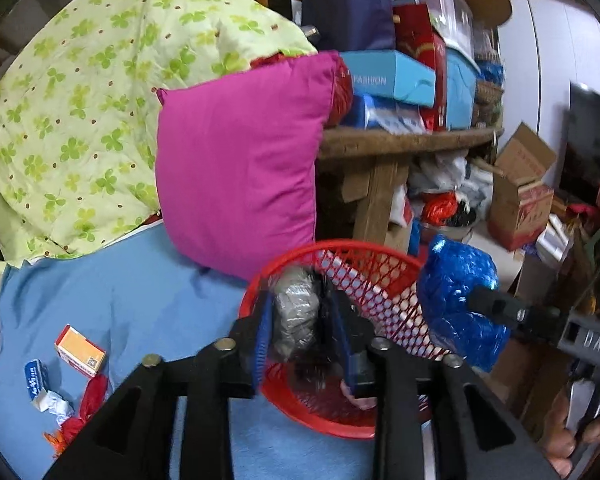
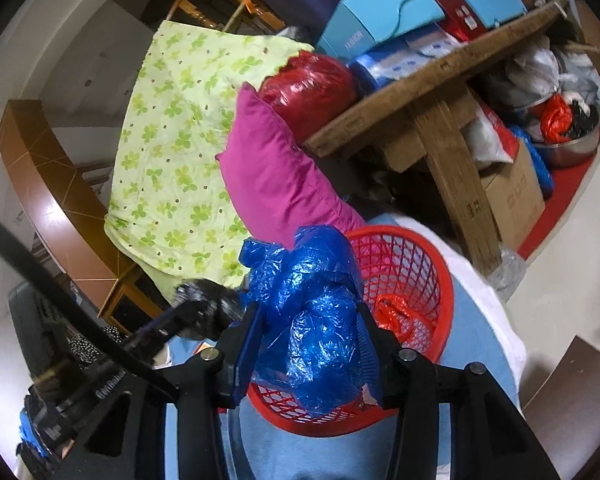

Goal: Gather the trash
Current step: 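Release the black bag into the basket with the left tool while the right tool releases the blue bag, then grasp the orange bag with the left tool while the right tool grasps the red mesh ribbon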

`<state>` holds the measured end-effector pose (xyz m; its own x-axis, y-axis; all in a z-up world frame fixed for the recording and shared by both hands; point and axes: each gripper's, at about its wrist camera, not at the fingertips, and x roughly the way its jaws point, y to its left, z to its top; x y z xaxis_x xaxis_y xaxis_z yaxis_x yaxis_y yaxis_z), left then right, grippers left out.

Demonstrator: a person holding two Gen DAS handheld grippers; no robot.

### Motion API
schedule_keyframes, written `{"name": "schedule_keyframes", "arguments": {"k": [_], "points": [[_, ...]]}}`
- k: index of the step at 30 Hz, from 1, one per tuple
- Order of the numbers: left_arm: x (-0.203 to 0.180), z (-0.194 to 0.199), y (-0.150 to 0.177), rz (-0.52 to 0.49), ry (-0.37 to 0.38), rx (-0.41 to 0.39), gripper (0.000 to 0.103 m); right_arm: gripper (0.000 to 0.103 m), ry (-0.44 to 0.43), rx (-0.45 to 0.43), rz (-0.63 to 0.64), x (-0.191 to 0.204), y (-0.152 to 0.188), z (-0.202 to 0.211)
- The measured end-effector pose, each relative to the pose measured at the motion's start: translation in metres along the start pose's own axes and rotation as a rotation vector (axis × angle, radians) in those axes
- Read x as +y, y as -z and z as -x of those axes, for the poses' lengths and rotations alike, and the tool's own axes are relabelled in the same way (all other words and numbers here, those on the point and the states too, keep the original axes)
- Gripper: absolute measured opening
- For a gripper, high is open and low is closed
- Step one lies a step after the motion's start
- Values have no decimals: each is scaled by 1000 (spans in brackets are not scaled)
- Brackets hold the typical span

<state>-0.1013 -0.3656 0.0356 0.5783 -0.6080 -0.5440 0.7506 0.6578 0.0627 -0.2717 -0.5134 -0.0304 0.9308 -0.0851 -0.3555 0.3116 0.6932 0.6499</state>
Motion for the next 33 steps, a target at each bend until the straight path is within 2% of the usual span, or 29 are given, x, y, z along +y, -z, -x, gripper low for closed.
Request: {"name": "schedule_keyframes", "arguments": {"k": [1, 4, 9, 13, 24, 33], "points": [[1, 1, 1, -12, -14, -3, 43, 59, 3, 7, -16, -3, 0, -3], [5, 13, 1, -49, -73, -34, 56, 60, -16, 8, -39, -7, 1, -7], [10, 41, -2, -124, -212, -75, 59, 60, -14, -21, 12, 11, 1, 0], [21, 66, -2, -143, -288, -102, 60, 60, -27, -36, 64, 34, 1, 5], [79, 120, 8, -55, -410, -152, 63, 60, -89, -25, 196, 111, 13, 3], [138, 137, 27, 39, -462, -158, 64, 60, -130, 44, 300, 175, 36, -33]]}}
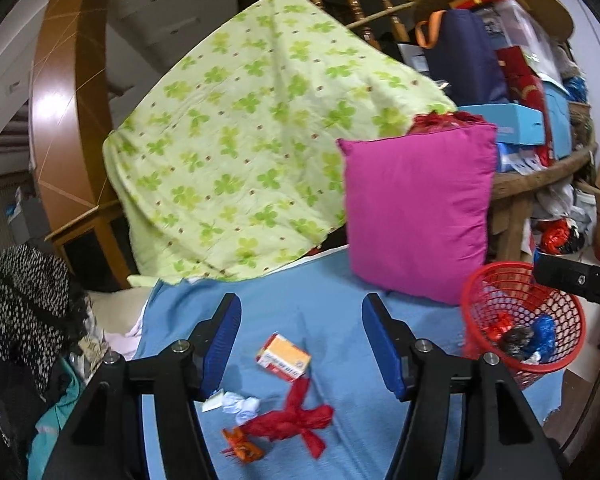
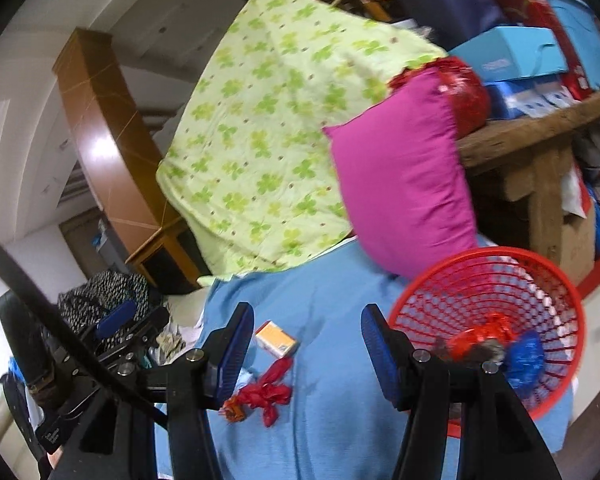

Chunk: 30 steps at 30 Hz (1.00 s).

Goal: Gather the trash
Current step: 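Grasp the orange bag with the left tool while the right tool grasps the red mesh ribbon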

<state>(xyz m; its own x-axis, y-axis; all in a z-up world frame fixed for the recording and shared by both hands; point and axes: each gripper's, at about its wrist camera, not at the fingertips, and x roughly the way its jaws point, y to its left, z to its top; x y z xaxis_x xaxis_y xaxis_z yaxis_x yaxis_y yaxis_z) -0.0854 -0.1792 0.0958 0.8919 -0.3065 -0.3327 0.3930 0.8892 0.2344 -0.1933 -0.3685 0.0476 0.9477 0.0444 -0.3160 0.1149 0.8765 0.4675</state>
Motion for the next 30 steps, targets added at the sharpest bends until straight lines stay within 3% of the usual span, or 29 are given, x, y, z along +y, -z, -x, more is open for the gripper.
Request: {"name": "schedule_keyframes", "arguments": {"k": [6, 14, 16, 22, 24, 30], "points": [[60, -18, 30, 68, -52, 32, 64, 60, -28, 70, 74, 38, 11, -44], [166, -59, 116, 149, -196, 154, 64, 60, -61, 208, 151, 66, 43, -118], [178, -70, 136, 171, -178, 198, 64, 60, -81, 272, 156, 66, 56, -144], [196, -111, 192, 335, -7, 340, 64, 60, -111, 465, 188, 64, 99, -217], [192, -122, 196, 338, 3, 380, 64, 60, -123, 517, 223, 67, 113, -239], [180, -133, 198, 290, -5, 391, 64, 60, -169, 587, 330, 86, 142, -286]]}}
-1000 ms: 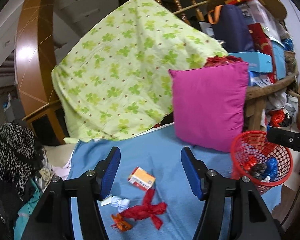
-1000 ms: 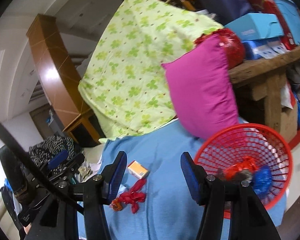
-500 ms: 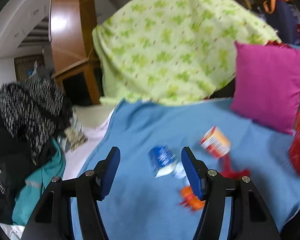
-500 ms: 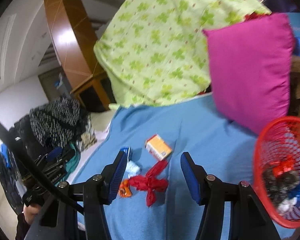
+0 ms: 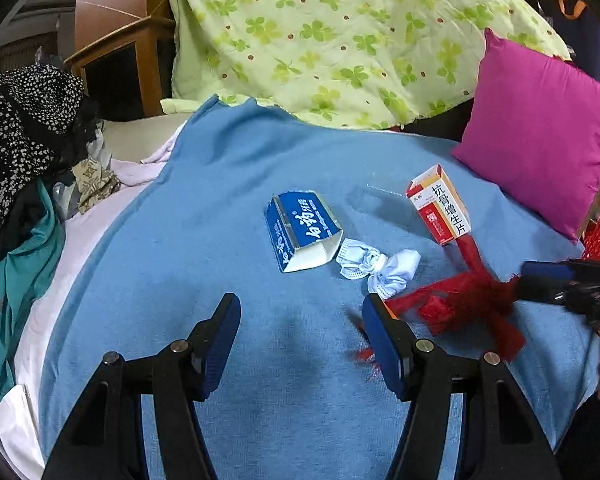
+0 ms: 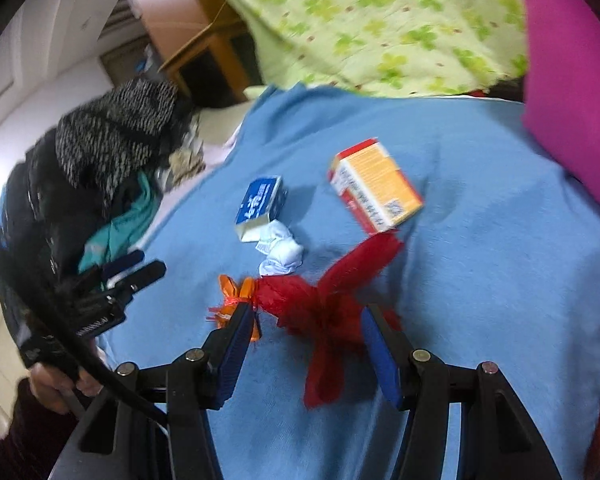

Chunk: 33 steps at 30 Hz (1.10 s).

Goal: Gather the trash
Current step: 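Grasp the orange bag with the left tool while the right tool grasps the red mesh ribbon, then lift the orange bag and red ribbon off the blanket with both tools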

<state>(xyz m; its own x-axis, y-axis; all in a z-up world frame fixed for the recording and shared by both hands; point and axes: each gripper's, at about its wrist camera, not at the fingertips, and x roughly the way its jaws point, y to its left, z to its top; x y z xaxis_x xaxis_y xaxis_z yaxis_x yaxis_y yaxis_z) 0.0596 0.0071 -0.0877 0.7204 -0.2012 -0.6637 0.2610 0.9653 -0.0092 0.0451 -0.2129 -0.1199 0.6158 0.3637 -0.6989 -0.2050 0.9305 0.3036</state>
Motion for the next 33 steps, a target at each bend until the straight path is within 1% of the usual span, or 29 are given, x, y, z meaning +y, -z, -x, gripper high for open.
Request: {"name": "schedule_keyframes", "arguments": {"k": [4, 6, 8, 9, 10, 13, 17, 18, 22, 23, 24, 26, 27, 28, 30, 33], "points": [[-1, -9, -3, -6, -10, 10, 64, 60, 15, 63, 41, 3, -4, -35], [-3, -11, -3, -10, -6, 16, 64, 58, 57, 90, 55, 3, -5, -49], [-5, -15, -2, -13, 5, 28, 64, 48, 89, 123, 65, 0, -5, -61], [-7, -18, -2, -12, 17, 40, 64, 44, 91, 136, 57, -3, -5, -63], [-9, -20, -1, -13, 24, 49, 64, 38, 88, 132, 50, -5, -5, -62], [-19, -26, 1, -33, 45, 72, 64, 28, 98, 117, 42, -10, -4, -51], [-33, -34, 3, -40, 90, 104, 64, 24, 105, 78, 29, -16, -1, -29], [-35, -36, 4, -30, 110, 115, 64, 17, 107, 68, 24, -17, 0, -23], [-43, -51, 7, 0, 157, 175, 64, 17, 105, 25, -13, -27, 0, -4], [-44, -53, 8, 7, 165, 185, 64, 17, 93, 15, -22, -30, 0, 1], [-45, -56, 9, 18, 176, 199, 63, 17, 76, 7, -34, -32, -1, 4], [-44, -62, 10, 46, 201, 227, 54, 18, 36, 2, -52, -35, -2, 8], [-44, -66, 12, 60, 215, 243, 46, 20, 24, 5, -63, -37, -2, 9], [-44, -69, 13, 69, 224, 256, 40, 20, 16, 10, -74, -37, -3, 8], [-41, -72, 15, 90, 238, 273, 36, 20, 9, 27, -83, -38, -5, 4], [-35, -72, 16, 118, 254, 271, 30, 21, 14, 40, -94, -38, -8, -4]]}}
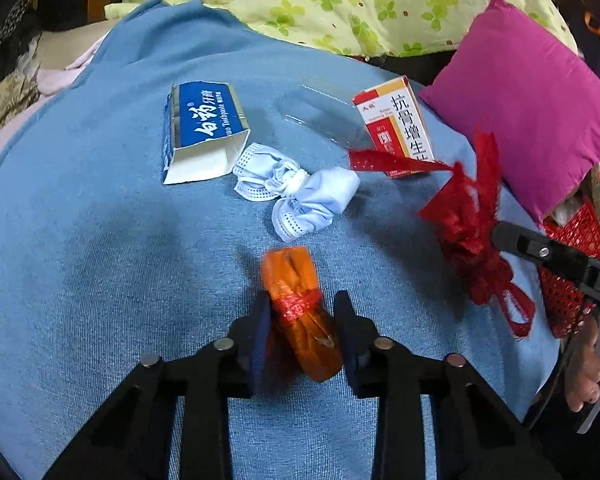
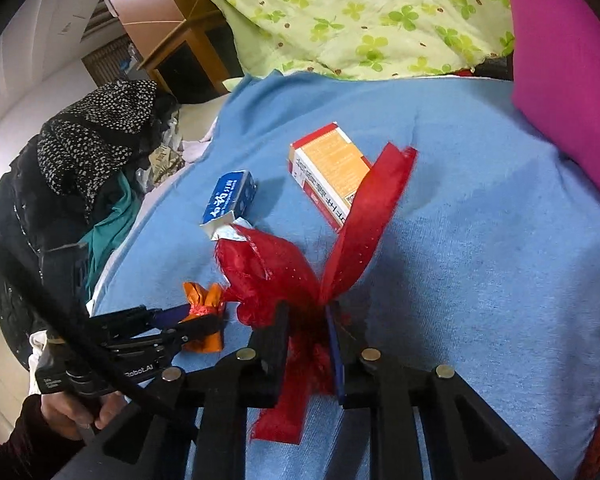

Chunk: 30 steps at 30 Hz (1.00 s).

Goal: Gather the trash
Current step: 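Lift the orange bag and red ribbon off the blanket with both tools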

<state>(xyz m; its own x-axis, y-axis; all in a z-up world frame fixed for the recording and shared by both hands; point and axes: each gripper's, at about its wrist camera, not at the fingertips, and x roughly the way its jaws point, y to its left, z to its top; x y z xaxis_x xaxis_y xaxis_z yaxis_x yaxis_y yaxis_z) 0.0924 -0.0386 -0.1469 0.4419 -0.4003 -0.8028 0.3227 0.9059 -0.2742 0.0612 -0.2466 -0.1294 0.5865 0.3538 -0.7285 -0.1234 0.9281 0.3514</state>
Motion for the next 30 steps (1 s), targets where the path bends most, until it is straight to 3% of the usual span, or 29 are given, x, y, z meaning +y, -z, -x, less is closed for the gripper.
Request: {"name": "schedule_keyframes", "arguments": {"k": [8, 9, 10, 11, 12, 13, 17, 19, 22, 25, 30], "points": [[21, 22, -1, 30, -2, -45, 27, 27, 32, 79, -7, 1, 1, -28], [25, 26, -2, 34, -4, -51, 27, 32, 25, 77, -18, 0, 0, -29], [27, 28, -1, 32, -12, -56, 27, 44, 13, 76, -34, -2, 0, -30], [28, 32, 0, 22, -30, -65, 27, 59, 3, 76, -48, -3, 0, -31], [28, 33, 0, 18, -35, -70, 27, 83, 6, 72, -57, -3, 0, -32], [28, 34, 0, 17, -32, -73, 27, 84, 19, 48, -54, -2, 1, -32], [31, 39, -1, 13, -42, -84, 27, 80, 27, 16, 3, 5, -2, -35], [31, 41, 0, 9, -44, -95, 27, 55, 46, 47, 20, 8, -1, -44], [29, 43, 0, 4, -45, -105, 27, 40, 20, 89, 15, 8, 1, -54], [23, 47, 0, -12, -65, -128, 27, 31, 21, 59, 41, 15, 2, -43], [8, 64, 1, -28, -102, -184, 27, 31, 12, -41, 30, 18, 3, -5]]}}
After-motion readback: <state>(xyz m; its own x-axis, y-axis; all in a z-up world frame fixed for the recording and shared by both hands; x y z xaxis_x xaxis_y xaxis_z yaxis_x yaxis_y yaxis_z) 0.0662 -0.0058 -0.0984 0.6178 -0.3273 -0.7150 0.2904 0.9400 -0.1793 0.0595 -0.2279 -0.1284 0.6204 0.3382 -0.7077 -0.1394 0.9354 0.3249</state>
